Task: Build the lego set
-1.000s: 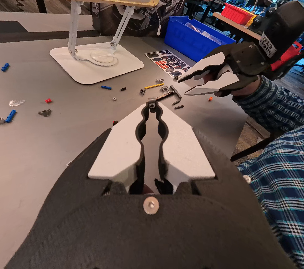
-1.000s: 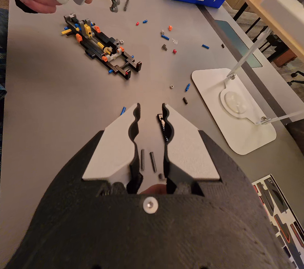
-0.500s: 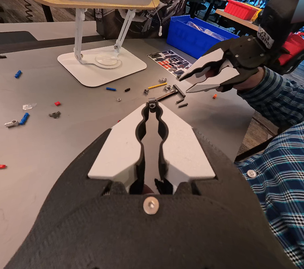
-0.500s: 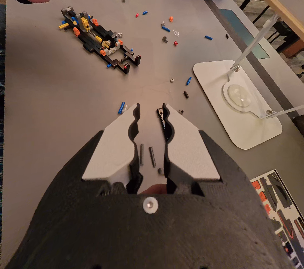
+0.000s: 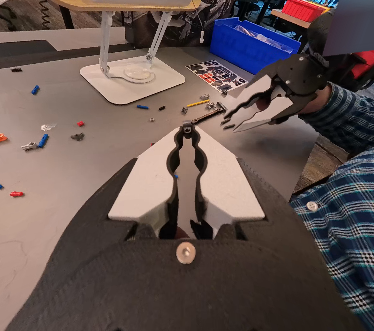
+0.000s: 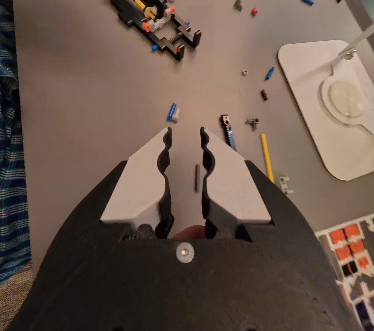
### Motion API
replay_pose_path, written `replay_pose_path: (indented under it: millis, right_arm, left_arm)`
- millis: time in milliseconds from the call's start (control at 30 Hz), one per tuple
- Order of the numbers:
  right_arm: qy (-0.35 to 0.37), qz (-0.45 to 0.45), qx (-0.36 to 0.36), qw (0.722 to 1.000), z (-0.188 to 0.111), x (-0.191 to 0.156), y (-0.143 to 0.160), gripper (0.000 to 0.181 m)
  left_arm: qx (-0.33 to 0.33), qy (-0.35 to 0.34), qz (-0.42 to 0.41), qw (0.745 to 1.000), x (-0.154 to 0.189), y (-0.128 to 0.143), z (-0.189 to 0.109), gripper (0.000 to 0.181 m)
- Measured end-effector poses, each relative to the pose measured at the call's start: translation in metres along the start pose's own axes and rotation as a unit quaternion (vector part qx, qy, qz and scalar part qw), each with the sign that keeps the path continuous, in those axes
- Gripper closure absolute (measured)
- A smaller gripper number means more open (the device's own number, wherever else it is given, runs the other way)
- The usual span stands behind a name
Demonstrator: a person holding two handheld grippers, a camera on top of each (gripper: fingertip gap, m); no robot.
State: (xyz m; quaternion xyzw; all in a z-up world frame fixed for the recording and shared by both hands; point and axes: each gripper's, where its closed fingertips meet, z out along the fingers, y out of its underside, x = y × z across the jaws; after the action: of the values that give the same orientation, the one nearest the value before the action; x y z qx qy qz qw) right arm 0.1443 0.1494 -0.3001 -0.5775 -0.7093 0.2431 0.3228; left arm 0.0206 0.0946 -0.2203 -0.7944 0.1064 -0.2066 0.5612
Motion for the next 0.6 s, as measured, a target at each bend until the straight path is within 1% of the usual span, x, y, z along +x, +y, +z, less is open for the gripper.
replay_pose_path:
  millis: [133,233,333,400,467,533,600]
  right_arm:
    - [-0.024,0.007,-0.011,1.0,0.013,-0.014,0.002,0.156]
    - [-0.022,-0.003,-0.033,0.999,0.025,-0.018,0.008,0.155]
    - [-0.027,-0.011,-0.034,0.999,0.035,-0.022,0.004,0.156]
    - [-0.021,-0.025,-0.023,0.999,0.036,-0.021,-0.003,0.162]
    - [-0.047,-0.022,-0.017,0.999,0.036,-0.03,-0.007,0.164]
    - [-0.043,-0.028,-0.018,0.999,0.039,-0.031,-0.007,0.166]
    - [-0.028,-0.034,-0.03,0.999,0.042,-0.028,-0.003,0.164]
  left_arm:
    - [-0.002,0.001,-0.004,1.0,0.0,0.005,-0.001,0.175]
    - [-0.003,0.004,-0.007,1.0,0.0,0.008,-0.001,0.175]
    - [-0.004,0.006,-0.009,1.0,-0.001,0.01,-0.001,0.175]
    - [-0.002,0.006,-0.01,1.0,-0.002,0.009,-0.001,0.175]
    - [0.0,0.006,-0.01,1.0,-0.002,0.009,-0.002,0.175]
    - [0.001,0.006,-0.012,1.0,-0.003,0.009,-0.003,0.175]
    - [0.001,0.007,-0.014,1.0,-0.004,0.01,-0.003,0.175]
